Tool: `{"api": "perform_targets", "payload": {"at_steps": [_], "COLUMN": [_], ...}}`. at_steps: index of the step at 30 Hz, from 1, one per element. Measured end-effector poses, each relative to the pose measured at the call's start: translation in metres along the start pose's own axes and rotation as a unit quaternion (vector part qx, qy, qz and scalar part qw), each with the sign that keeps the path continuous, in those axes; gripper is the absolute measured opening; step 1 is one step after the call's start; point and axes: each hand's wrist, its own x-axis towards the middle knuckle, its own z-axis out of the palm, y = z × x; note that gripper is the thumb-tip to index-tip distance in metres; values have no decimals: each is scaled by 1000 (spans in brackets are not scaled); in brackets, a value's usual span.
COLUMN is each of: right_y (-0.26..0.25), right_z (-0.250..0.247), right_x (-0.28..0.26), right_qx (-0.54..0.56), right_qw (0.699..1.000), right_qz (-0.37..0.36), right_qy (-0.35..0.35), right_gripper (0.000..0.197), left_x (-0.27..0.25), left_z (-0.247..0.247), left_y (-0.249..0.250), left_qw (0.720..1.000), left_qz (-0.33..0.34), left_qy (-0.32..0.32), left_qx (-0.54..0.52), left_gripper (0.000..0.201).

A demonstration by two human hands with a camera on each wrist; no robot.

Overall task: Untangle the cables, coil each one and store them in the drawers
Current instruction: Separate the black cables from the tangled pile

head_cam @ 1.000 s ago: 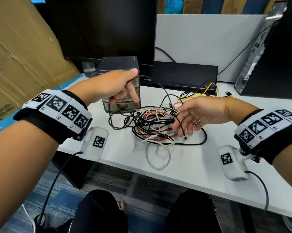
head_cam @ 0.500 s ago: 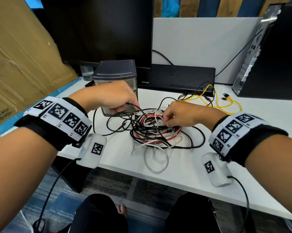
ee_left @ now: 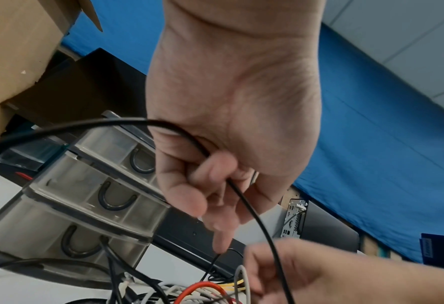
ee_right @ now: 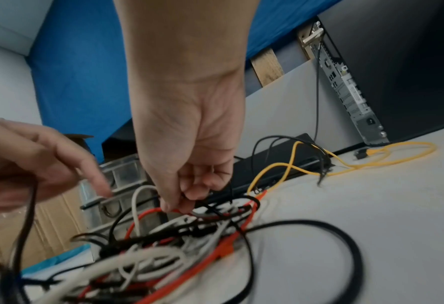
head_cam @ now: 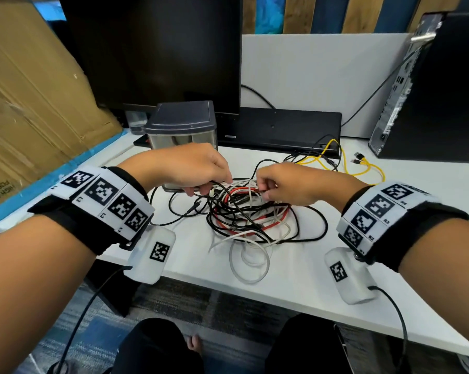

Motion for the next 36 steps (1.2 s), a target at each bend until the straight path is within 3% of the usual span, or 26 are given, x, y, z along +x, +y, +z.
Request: {"api": "perform_targets", "payload": {"at_steps": [5, 8, 12, 15, 18, 23, 27, 29, 33, 36], "right_y": [-18, -28, -27, -11, 9, 11, -7, -20, -42, -52], "right_z": [-22, -31, -27, -18, -4, -8, -31, -43, -62, -68], "right_x": [-3, -1, 3, 1, -1, 1, 4, 4, 5, 5], "right_qx": [39, 49, 64, 88, 132, 165, 159, 153, 147, 149], "right_qw": [983, 967, 967, 978, 979, 969, 942, 922, 876, 848], "right_qz": [-65, -98, -78, 16, 96, 117, 67, 32, -43, -98], "right_qy": [166, 230, 232, 188, 124, 143, 289, 355, 457, 499], "right_gripper": [9, 15, 12, 5, 15, 24, 24, 21, 20, 19], "left_x": [9, 17, 24, 26, 27, 32, 35, 33, 28, 26], "left_z": [3, 5, 8, 6, 0, 3, 2, 1, 1, 7], "left_y": [9, 15, 12, 6, 3, -3, -7, -3, 8, 9], "left_qw": [995, 989, 981, 967, 960, 974, 968, 963, 977, 984], "left_qz": [70, 99, 103, 71, 56, 51, 70, 94, 96, 88], "left_qy": [38, 77, 128, 200, 255, 214, 239, 253, 188, 152], "left_qx": [56, 77, 103, 138, 98, 54, 18, -7, -19, 11], "left_gripper": [30, 21, 27, 28, 28, 27, 6, 6, 26, 23]}}
